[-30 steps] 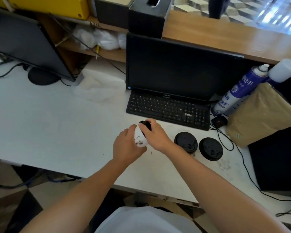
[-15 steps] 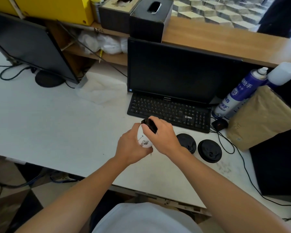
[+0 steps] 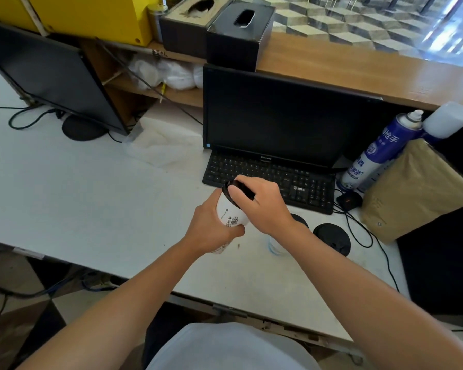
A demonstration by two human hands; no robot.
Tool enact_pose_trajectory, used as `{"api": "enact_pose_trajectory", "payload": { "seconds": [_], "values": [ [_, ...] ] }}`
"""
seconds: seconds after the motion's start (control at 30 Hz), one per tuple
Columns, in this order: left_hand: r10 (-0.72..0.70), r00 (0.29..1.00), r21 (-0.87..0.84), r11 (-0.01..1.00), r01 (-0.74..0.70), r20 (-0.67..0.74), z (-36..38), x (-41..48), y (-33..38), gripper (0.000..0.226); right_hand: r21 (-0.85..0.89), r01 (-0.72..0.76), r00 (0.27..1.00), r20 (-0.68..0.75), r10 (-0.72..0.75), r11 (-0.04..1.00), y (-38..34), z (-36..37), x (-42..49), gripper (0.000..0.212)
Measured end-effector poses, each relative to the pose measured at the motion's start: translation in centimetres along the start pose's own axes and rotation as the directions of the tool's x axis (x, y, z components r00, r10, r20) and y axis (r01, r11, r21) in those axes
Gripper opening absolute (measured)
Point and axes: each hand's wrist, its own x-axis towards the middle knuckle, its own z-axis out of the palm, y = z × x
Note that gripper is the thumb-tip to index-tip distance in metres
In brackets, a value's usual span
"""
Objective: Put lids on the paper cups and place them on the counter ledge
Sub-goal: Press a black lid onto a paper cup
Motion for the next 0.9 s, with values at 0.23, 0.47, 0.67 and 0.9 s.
{"api": "enact_pose_trajectory", "payload": {
  "seconds": [0.23,0.47,0.67,0.9],
  "values": [
    [-0.013,0.999,-0.080,0.997,0.016,0.040,-0.4,0.1,0.8,0.062,0.026,0.046,0.997,0.058,-0.048,0.999,-0.5,-1.1,0.6,0.046],
    [-0.003,0.996,-0.142,0.990,0.015,0.087,-0.7,0.1,2.0,0.068,-0.016,0.121,0.985,0.124,-0.118,0.993,-1.1,-2.8,1.4,0.047],
    [-0.014,0.990,-0.212,0.976,0.045,0.144,-1.2,-0.2,2.9,0.060,-0.059,0.181,0.972,0.164,-0.169,0.982,-1.5,-3.7,1.7,0.053],
    [-0.016,0.982,-0.255,0.965,0.064,0.188,-1.6,-0.2,3.4,0.056,-0.049,0.210,0.966,0.161,-0.200,0.976,-1.9,-4.0,1.8,0.050]
  ]
}}
